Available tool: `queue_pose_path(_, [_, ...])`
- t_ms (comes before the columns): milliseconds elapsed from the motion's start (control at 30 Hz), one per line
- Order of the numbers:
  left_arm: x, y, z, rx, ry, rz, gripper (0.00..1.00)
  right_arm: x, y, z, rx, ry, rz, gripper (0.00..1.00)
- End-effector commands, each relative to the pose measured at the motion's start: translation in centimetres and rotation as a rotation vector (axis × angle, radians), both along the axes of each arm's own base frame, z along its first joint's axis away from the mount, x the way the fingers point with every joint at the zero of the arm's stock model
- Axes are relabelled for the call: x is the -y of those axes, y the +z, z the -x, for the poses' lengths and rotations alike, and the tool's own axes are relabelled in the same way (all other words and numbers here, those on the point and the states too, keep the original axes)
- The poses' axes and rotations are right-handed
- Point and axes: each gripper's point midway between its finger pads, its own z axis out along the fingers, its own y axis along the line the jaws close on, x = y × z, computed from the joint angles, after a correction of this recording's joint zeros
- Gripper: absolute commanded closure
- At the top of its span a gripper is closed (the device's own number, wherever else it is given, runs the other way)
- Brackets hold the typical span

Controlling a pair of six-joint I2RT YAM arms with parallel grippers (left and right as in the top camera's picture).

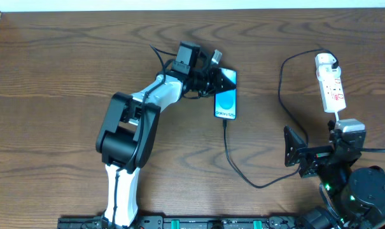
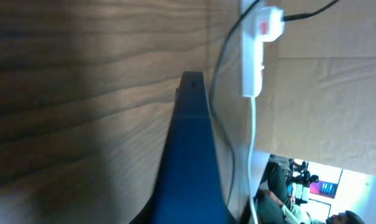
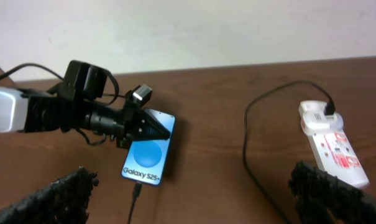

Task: Plug charger to phone and switch on socket
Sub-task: 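Lower the plugged phone flat onto the table with the left gripper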

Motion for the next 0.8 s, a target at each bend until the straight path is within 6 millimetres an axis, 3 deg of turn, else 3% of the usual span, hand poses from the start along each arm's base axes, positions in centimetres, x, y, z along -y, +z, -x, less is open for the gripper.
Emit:
queue_pose_path(0, [0.5,0.9,0.6,0.03,-0.059,0.044,0.92,0.3,0.1,0.0,-0.005,-0.02,-0.012,0.01])
queue_pose_path(767, [-1.0,-4.4,2.0,-0.038,-0.022,-0.158,0.92,0.3,0.1,0.0,-0.006,-0.02,-0.012,0.01])
